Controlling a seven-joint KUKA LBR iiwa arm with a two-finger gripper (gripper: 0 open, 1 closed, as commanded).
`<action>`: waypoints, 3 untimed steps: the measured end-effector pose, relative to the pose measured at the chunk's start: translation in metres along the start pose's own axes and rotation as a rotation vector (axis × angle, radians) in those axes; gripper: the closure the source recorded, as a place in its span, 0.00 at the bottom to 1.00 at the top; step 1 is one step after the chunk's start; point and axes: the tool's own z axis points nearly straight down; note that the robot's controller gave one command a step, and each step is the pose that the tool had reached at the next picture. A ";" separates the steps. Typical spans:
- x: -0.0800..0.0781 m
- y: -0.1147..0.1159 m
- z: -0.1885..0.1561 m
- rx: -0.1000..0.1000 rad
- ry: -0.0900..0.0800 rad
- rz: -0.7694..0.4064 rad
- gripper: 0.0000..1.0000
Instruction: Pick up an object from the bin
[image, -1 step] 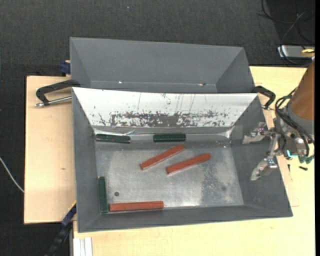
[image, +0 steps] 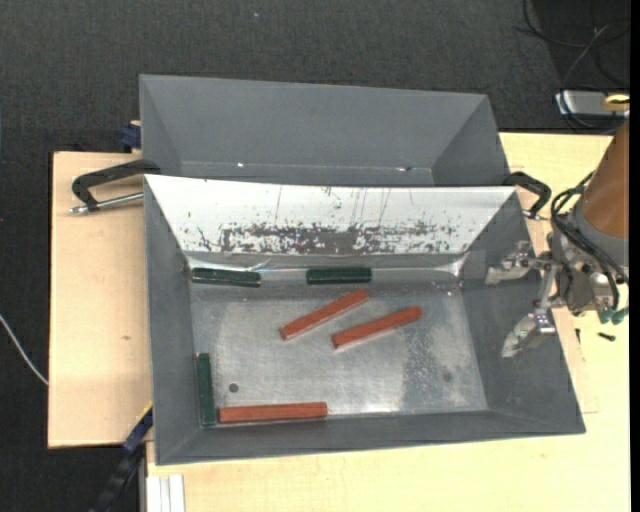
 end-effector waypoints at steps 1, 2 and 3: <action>-0.029 0.044 0.075 0.001 -0.004 -0.067 0.00; -0.046 0.088 0.074 -0.001 -0.009 -0.125 0.00; -0.055 0.114 0.080 0.000 -0.006 -0.071 0.00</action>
Offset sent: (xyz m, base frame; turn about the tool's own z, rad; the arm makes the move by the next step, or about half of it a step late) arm 0.0433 0.0846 -0.0769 -0.1203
